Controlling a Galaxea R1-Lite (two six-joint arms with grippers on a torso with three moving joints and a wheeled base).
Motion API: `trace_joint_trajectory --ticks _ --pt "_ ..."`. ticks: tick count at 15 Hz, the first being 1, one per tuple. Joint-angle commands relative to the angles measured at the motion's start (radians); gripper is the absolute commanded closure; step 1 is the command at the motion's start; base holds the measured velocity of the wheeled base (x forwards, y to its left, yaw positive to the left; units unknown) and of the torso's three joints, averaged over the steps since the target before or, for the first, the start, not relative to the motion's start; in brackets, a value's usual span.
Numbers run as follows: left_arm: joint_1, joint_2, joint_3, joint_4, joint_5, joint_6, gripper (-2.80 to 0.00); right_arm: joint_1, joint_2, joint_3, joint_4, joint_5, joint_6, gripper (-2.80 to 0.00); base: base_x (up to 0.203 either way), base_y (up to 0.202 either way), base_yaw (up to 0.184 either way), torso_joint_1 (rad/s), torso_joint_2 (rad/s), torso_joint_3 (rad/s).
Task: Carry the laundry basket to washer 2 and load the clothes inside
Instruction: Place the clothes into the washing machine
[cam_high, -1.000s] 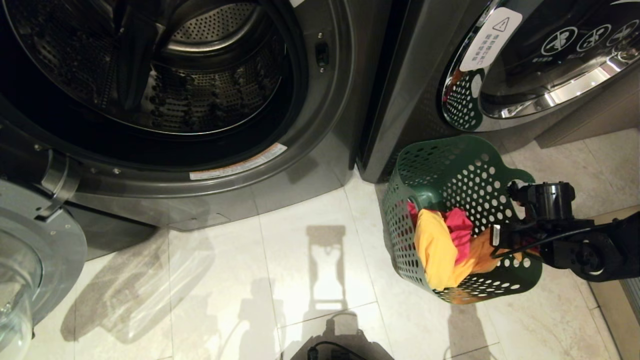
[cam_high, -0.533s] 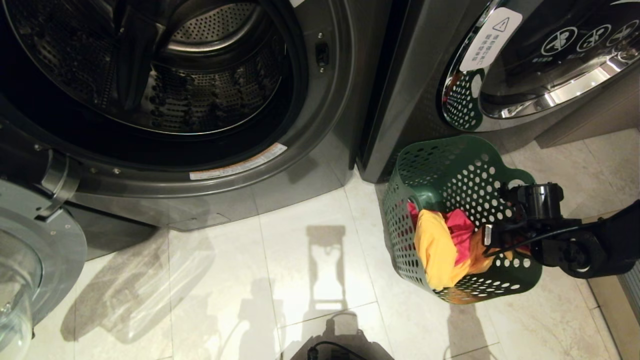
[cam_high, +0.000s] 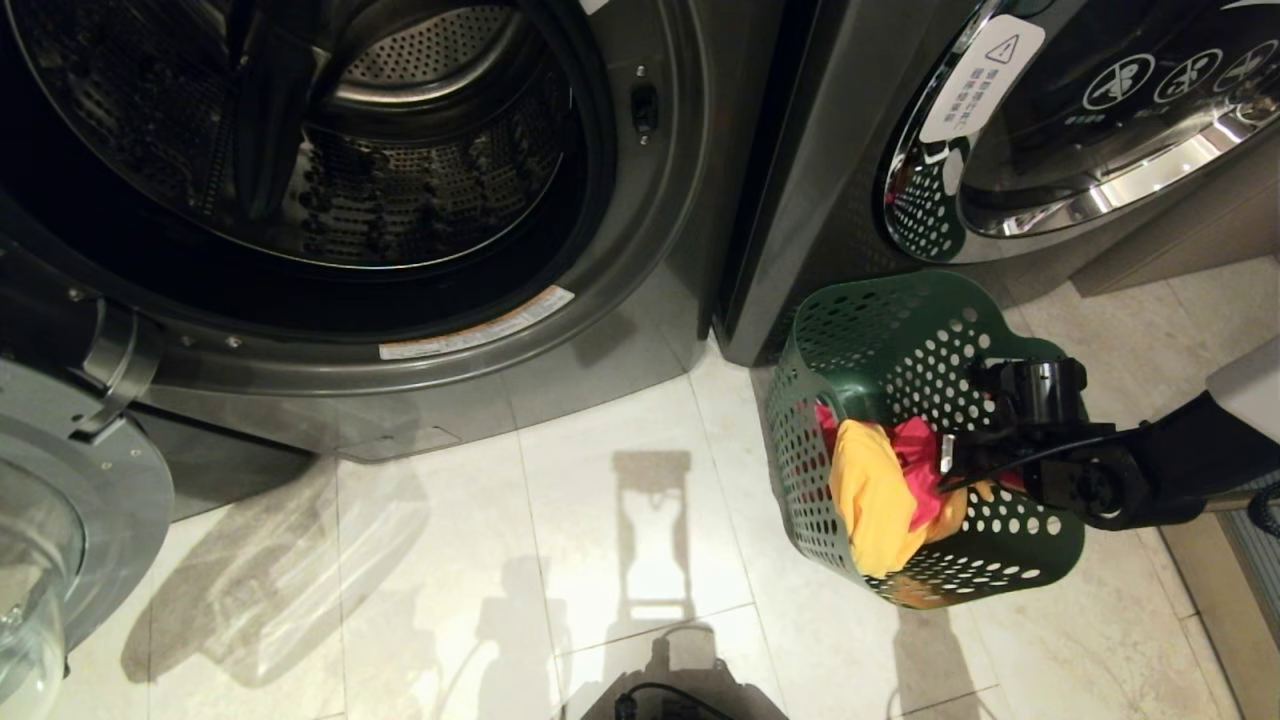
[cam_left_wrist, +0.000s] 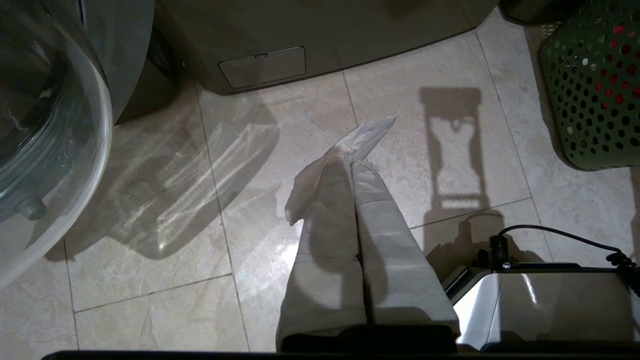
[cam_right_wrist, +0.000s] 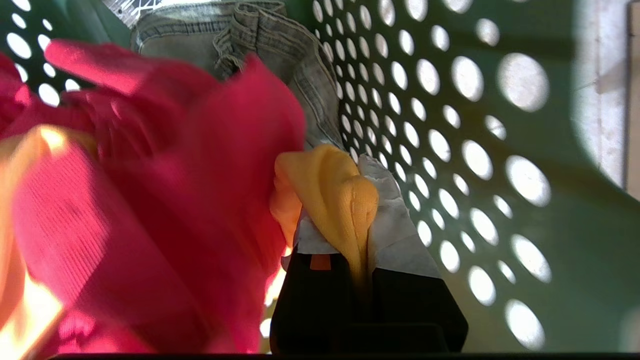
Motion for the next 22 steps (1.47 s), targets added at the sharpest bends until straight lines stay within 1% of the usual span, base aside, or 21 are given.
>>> trace_joint_trajectory --ticks 1,4,8,9,13,15,18,20,22 --pt "0.000 0.002 -0.001 0.000 0.001 0.000 0.00 0.009 0.039 -0.026 -0.004 -0.001 -0.003 0.00 0.000 0.000 0.000 0.000 0.00 0.000" --pt "0.000 0.002 0.001 0.000 0.000 0.000 0.00 0.015 0.077 -0.029 -0.008 -0.001 0.001 0.00 0.000 0.000 0.000 0.000 0.00 0.000" --pt "0.000 0.002 -0.001 0.000 0.000 -0.001 0.00 0.016 0.117 -0.045 -0.077 -0.001 -0.004 0.00 0.000 0.000 0.000 0.000 0.00 0.000" --pt "0.000 0.002 0.001 0.000 0.000 0.000 0.00 0.016 0.117 -0.045 -0.082 -0.003 -0.004 -2.80 0.000 0.000 0.000 0.000 0.00 0.000" --pt "0.000 0.002 0.001 0.000 0.001 0.000 0.00 0.018 0.098 -0.037 -0.109 -0.007 -0.004 -2.80 0.000 0.000 0.000 0.000 0.00 0.000" --pt "0.000 0.002 0.000 0.000 0.000 0.000 0.00 0.027 0.041 -0.030 -0.120 -0.005 -0.004 -2.80 0.000 0.000 0.000 0.000 0.00 0.000" --pt "0.000 0.002 -0.001 0.000 0.001 0.000 0.00 0.078 -0.065 -0.025 -0.116 0.001 0.000 -2.80 0.000 0.000 0.000 0.000 0.00 0.000" --pt "0.000 0.002 -0.001 0.000 0.000 0.000 0.00 0.113 -0.081 -0.005 -0.117 -0.005 0.003 -2.80 0.000 0.000 0.000 0.000 0.00 0.000" --pt "0.000 0.002 0.001 -0.001 0.000 0.000 0.00 0.119 -0.076 0.018 -0.117 -0.007 0.010 -2.80 0.000 0.000 0.000 0.000 0.00 0.000"
